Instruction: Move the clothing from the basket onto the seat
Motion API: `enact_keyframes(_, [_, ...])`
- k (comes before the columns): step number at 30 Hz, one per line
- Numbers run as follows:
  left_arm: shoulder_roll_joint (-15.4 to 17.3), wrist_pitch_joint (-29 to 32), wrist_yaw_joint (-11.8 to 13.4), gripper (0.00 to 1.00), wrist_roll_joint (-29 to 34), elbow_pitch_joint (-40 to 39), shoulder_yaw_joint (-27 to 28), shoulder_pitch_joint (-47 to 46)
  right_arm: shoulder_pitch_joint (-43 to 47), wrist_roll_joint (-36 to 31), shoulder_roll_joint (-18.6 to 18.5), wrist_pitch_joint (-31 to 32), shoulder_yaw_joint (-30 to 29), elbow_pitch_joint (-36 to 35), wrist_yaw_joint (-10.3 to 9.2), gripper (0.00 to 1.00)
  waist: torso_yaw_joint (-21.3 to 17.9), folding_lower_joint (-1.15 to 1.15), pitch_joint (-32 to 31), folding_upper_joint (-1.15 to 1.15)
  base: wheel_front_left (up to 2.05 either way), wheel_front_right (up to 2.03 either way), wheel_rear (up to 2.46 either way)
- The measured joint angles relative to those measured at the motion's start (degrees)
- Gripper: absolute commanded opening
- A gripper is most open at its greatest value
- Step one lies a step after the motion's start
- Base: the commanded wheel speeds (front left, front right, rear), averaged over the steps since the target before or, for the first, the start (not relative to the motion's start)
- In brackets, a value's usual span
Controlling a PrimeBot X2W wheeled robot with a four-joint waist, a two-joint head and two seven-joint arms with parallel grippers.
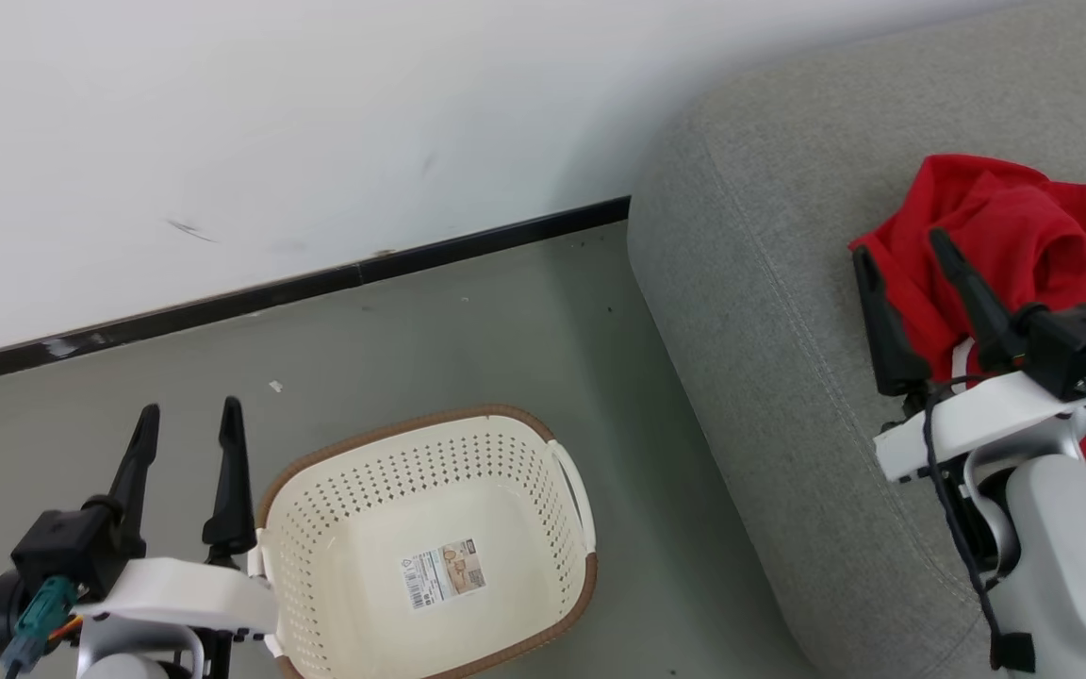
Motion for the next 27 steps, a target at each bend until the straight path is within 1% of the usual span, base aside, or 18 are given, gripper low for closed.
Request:
enact_keyframes(5, [-0.13, -0.93, 0.79, 1.0, -0.65, 1.02, 1.47, 2.56, 2.26, -0.88, 1.37, 0.0, 1.43, -1.59, 0.0, 1.0, 1.94, 0.0, -1.35, 0.0, 0.0, 0.0, 0.0])
enact_keyframes(11, [-0.87, -1.52, 1.13, 1.0, -1.35, 2.04, 2.08, 4.72, 4.99, -1.34, 2.34, 0.0, 0.91, -3.45, 0.0, 1.0, 4.09, 0.0, -3.08, 0.0, 0.0, 0.0, 0.0])
enact_keyframes(21, [-1.33, -2.01, 1.04, 1.0, -1.34, 3.5, 2.11, 6.92, 11.61, -1.92, 3.32, 0.0, 0.1, -3.94, 0.0, 1.0, 7.13, 0.0, -6.18, 0.0, 0.0, 0.0, 0.0])
enact_keyframes(27, [-1.9, -2.43, 0.67, 1.0, -1.32, 3.96, 1.66, 7.0, 15.44, -2.22, 3.66, 0.0, -0.49, -5.52, 0.0, 1.0, 8.51, 0.0, -8.02, 0.0, 0.0, 0.0, 0.0])
